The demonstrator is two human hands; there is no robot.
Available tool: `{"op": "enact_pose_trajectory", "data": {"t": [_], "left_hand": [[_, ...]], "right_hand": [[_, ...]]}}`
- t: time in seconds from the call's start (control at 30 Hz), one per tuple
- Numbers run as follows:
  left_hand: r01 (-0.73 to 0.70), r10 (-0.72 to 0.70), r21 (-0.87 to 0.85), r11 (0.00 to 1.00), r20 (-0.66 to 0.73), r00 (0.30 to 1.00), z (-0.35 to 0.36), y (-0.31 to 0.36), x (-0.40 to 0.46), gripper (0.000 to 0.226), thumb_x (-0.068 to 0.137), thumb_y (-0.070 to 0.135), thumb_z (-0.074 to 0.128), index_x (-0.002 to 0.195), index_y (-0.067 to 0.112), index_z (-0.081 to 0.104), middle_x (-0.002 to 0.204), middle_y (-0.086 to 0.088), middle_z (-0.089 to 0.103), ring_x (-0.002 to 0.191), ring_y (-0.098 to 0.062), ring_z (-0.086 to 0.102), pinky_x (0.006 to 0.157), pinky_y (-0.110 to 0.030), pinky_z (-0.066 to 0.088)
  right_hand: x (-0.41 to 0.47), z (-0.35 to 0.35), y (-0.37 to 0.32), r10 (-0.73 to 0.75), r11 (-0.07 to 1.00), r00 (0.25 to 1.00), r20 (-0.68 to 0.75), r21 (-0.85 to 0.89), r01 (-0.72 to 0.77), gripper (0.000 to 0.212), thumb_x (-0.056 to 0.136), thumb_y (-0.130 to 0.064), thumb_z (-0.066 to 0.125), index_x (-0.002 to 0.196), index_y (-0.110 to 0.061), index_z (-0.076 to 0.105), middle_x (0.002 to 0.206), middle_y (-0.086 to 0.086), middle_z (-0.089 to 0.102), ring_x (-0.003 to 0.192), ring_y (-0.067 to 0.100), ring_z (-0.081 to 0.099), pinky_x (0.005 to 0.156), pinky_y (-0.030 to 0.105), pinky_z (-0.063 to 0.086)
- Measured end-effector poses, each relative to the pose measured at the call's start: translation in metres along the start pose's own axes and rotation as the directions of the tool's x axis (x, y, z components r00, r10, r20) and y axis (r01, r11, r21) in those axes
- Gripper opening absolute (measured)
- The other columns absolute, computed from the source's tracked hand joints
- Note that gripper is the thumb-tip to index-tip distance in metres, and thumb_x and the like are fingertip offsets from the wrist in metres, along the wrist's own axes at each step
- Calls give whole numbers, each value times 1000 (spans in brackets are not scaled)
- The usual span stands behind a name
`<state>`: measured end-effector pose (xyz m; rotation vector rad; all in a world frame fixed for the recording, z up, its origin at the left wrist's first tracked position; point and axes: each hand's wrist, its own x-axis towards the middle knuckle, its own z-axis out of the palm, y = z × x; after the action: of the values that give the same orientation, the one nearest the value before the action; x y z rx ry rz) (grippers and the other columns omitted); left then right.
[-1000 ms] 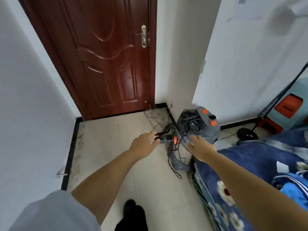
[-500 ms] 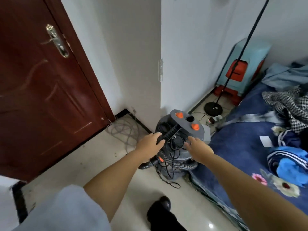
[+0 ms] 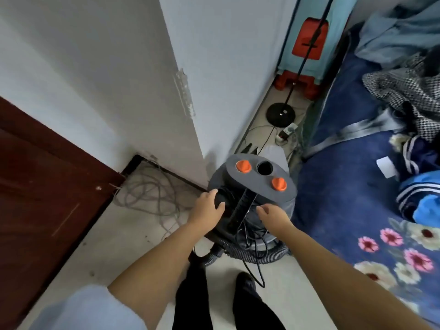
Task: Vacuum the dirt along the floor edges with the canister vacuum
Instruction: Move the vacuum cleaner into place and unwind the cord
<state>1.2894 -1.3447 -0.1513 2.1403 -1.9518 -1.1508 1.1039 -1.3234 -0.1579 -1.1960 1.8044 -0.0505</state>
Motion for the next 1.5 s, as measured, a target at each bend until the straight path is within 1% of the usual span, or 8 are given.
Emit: {"op": "enact_pose_trajectory", "data": {"t": [0.1, 0.2, 0.3, 0.63, 0.87, 1.03, 1.37, 1.5], "left_hand": [[-17, 17, 34, 999, 17, 1000, 23, -23, 46, 62, 95, 31, 48, 147, 10, 22, 147, -12, 31, 135, -25, 32, 105, -34, 33], [20, -21, 19, 1000, 59, 998, 44, -45, 82, 75, 93, 35, 52, 150, 9, 11, 153, -14, 20, 140, -26, 23, 110, -34, 27], [108, -92, -74, 991, 192, 977, 58, -55, 109, 85, 91, 36, 55, 151, 12, 0, 155, -14, 14, 141, -27, 23, 109, -36, 28], [181, -112, -335, 924, 216, 970, 75, -77, 152, 84, 88, 23, 63, 150, 11, 8, 148, -12, 37, 133, -30, 39, 107, -34, 32], [176, -113, -427, 887, 168, 979, 92, -99, 122, 83, 87, 18, 65, 149, 9, 11, 147, -11, 37, 134, -27, 38, 111, -38, 32], [204, -154, -504, 839, 139, 978, 120, -116, 83, 86, 84, 22, 67, 148, 12, 11, 150, -10, 33, 135, -27, 37, 113, -43, 31], [281, -324, -589, 758, 33, 945, 167, -131, -25, 81, 89, 20, 62, 150, 11, 9, 151, -9, 32, 136, -26, 36, 112, -35, 30], [329, -394, -648, 688, 47, 918, 185, -142, -60, 81, 88, 25, 63, 150, 22, 10, 144, -10, 41, 128, -34, 45, 98, -54, 44]], "right_hand": [[28, 36, 8, 141, 937, 989, -53, 331, -116, 37, 100, -31, 42, 96, 0, 62, 91, 18, 65, 93, 31, 61, 80, 34, 46], [50, 69, 5, 267, 827, 961, -76, 530, -188, 42, 100, -39, 38, 80, -7, 57, 78, 4, 55, 86, 23, 53, 91, 40, 46], [68, 78, -3, 340, 769, 934, -112, 604, -208, 46, 102, -41, 30, 114, -9, 60, 106, 7, 58, 106, 25, 51, 97, 34, 37], [90, 80, -7, 366, 853, 912, -185, 458, -250, 47, 105, -28, 23, 123, 9, 46, 128, 23, 51, 120, 33, 46, 79, 26, 29], [68, 99, -2, 342, 855, 921, -187, 468, -223, 47, 105, -29, 21, 122, 5, 48, 103, 13, 50, 100, 27, 49, 79, 24, 27], [42, 108, 16, 307, 891, 939, -157, 395, -225, 46, 105, -24, 20, 130, 7, 43, 131, 21, 50, 121, 31, 46, 75, 24, 27], [-15, 131, 53, 210, 937, 977, -38, 295, -190, 42, 105, -17, 20, 128, 10, 42, 132, 25, 47, 122, 35, 45, 91, 31, 33], [-37, 146, 64, 182, 943, 983, -24, 289, -167, 42, 105, -19, 23, 128, 10, 43, 130, 29, 48, 119, 39, 47, 95, 37, 38]]}}
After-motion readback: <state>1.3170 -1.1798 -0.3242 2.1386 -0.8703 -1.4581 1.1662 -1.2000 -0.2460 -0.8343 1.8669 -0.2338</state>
